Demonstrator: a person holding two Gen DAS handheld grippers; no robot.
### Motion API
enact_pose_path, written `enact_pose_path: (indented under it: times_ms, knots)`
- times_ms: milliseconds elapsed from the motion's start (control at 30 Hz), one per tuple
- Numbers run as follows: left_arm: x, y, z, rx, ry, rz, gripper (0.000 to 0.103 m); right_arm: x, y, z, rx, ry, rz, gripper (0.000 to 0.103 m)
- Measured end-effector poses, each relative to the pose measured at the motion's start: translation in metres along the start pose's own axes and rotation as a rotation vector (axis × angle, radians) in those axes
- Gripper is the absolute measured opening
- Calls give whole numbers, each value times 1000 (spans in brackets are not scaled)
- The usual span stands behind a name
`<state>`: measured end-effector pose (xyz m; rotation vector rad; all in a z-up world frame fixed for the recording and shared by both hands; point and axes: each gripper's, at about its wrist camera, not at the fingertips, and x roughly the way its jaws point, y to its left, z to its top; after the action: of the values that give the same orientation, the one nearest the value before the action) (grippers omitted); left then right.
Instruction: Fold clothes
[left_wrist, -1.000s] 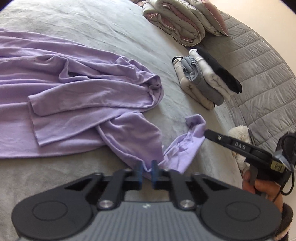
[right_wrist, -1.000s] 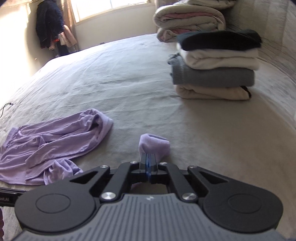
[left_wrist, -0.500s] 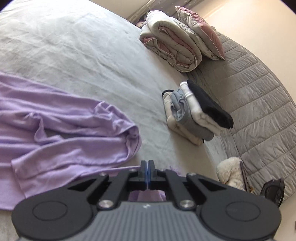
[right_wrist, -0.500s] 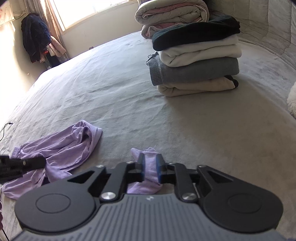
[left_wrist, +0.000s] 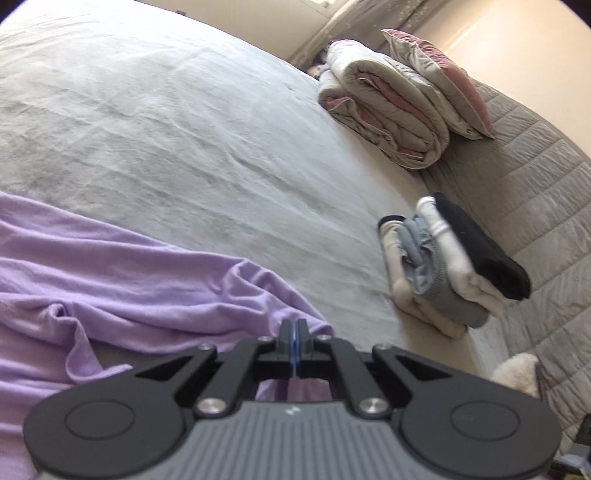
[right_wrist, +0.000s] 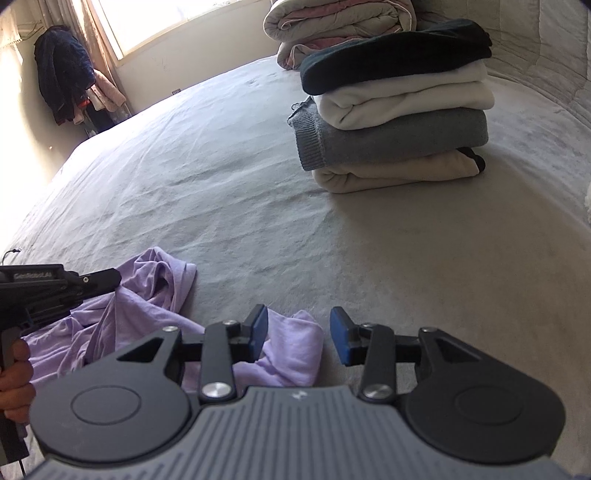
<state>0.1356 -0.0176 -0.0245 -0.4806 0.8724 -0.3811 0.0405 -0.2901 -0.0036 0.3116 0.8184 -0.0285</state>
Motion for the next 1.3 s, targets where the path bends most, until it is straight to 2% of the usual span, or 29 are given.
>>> enact_pose_path:
  times_ms: [100, 167, 267, 367, 600, 700, 800, 933, 1067, 1133, 1267, 1300]
  knots:
    - [7, 3, -4, 22, -9, 57, 1, 5, 1, 0, -10, 9, -8, 42]
    - [3, 4, -7, 39, -20, 70, 2, 6, 3, -1, -18, 14, -4, 42]
    - [-13, 7, -13, 73, -31, 46, 9, 5, 7, -2, -37, 14, 7, 42]
    - [-37, 13, -20, 120, -64, 52, 18, 1, 10, -4, -56, 9, 20, 42]
    - [-82, 34, -41, 166, -107, 46, 20, -7, 9, -11, -54, 9, 33, 42]
    - [-92, 32, -56, 227, -88, 32, 20, -11, 7, -15, -47, 11, 36, 42]
    - [-92, 28, -72, 312, -66, 2, 20, -13, 5, -19, -21, 29, 68, 42]
    - [-84, 22, -92, 425, -36, -21, 22, -3, 6, -28, 61, 118, 174, 42]
    - [-73, 18, -98, 518, -18, 8, 22, 9, 8, -38, 148, 215, 288, 42]
    - [-69, 20, -99, 542, -16, 18, 22, 18, 12, -42, 174, 240, 307, 42]
    - [-60, 25, -102, 580, -11, 45, 22, 26, 19, -43, 199, 186, 305, 41]
    - [-59, 26, -103, 587, -12, 41, 22, 27, 21, -42, 196, 168, 296, 35]
